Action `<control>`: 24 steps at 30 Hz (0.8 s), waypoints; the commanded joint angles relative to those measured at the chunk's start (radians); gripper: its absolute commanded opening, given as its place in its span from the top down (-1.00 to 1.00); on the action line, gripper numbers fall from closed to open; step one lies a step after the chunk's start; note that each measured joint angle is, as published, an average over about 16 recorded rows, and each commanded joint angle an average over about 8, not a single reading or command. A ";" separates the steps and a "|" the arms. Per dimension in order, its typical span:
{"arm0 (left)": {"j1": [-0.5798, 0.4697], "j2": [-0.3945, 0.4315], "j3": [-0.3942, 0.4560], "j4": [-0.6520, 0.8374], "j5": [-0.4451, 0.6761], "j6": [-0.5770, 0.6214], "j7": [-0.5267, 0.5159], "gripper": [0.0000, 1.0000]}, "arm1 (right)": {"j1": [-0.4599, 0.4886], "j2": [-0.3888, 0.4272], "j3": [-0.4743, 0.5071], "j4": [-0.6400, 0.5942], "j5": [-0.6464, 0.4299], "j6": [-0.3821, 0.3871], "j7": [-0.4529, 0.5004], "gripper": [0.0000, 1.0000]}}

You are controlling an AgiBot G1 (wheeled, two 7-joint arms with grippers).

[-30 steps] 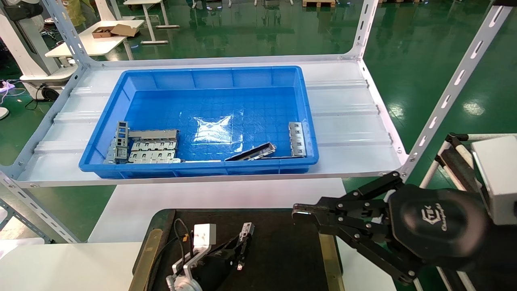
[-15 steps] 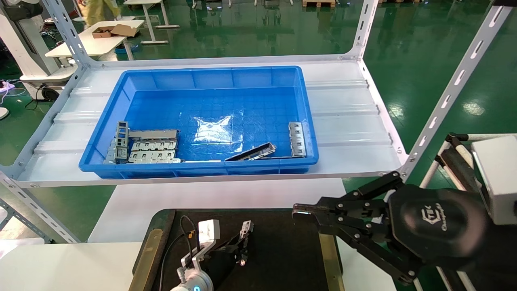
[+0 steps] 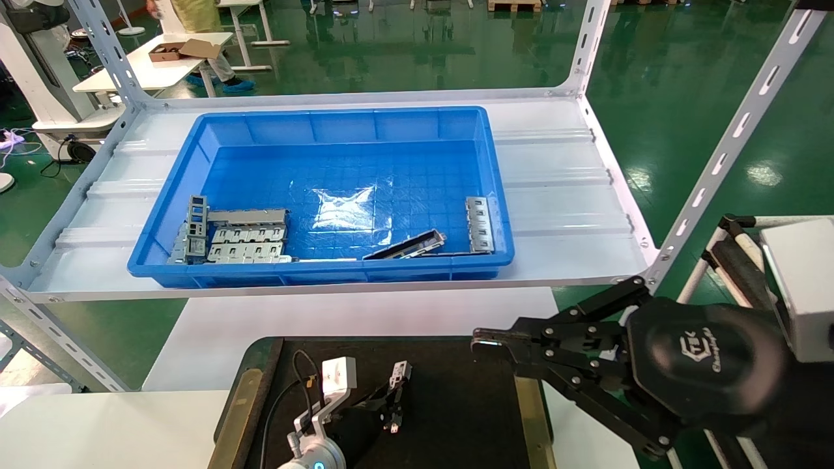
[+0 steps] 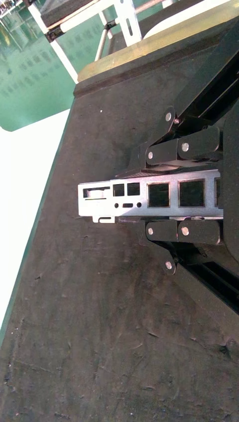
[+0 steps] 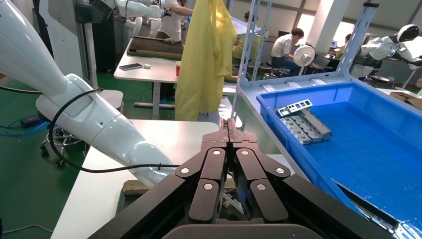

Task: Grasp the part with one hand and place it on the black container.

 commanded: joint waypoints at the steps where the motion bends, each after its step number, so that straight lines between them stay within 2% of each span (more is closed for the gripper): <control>1: -0.002 -0.001 0.009 0.002 -0.004 -0.001 -0.005 -1.00 | 0.000 0.000 0.000 0.000 0.000 0.000 0.000 -0.75; 3: -0.005 -0.002 0.017 0.001 -0.009 -0.004 -0.009 -1.00 | 0.000 0.000 0.000 0.000 0.000 0.000 0.000 -0.96; 4: -0.006 -0.002 0.021 0.001 -0.011 -0.005 -0.011 -1.00 | 0.000 0.000 0.000 0.000 0.000 0.000 0.000 -1.00; 15: -0.017 -0.036 0.064 -0.051 -0.027 -0.020 -0.019 -1.00 | 0.000 0.000 0.000 0.000 0.000 0.000 0.000 -1.00; 24: 0.002 -0.178 0.095 -0.261 -0.029 0.000 -0.013 -1.00 | 0.000 0.000 0.000 0.000 0.000 0.000 0.000 -1.00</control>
